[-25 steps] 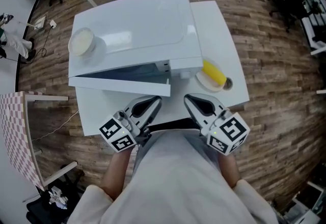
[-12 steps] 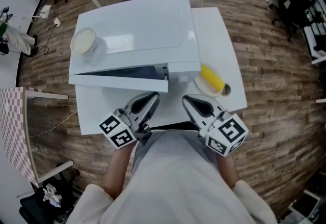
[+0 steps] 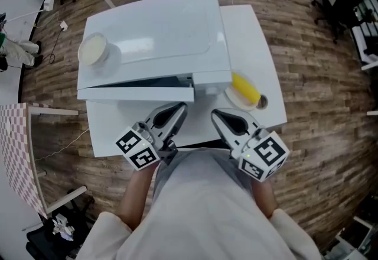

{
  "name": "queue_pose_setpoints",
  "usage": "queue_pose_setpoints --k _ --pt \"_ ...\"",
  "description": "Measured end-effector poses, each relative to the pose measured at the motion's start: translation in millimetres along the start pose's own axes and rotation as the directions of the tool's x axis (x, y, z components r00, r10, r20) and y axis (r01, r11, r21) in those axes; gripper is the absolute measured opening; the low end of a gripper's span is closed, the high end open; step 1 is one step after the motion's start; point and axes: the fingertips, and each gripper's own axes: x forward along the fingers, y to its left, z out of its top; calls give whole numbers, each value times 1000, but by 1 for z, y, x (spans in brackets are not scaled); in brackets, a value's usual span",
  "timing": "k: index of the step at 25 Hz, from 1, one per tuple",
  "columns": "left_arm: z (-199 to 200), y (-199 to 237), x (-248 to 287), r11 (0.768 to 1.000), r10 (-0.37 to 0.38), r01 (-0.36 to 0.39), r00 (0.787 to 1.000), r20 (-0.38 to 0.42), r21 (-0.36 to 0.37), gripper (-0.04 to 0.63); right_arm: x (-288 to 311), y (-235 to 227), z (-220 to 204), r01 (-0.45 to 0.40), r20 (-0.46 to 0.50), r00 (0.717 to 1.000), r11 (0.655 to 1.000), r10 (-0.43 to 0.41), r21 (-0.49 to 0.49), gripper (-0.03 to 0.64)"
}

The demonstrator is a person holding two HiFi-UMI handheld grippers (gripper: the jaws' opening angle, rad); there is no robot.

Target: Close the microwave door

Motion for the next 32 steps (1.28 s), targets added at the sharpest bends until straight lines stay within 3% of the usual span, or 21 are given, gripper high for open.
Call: queue_pose_setpoints --k 19,32 --pt "9 -2 23 999 -35 35 999 1 -9 18 7 -10 1 12 -11 1000 1000 -12 18 23" --pt "6 -2 27 999 -28 28 999 -16 28 18 13 -15 0 -3 -18 1000 1000 3 22 23"
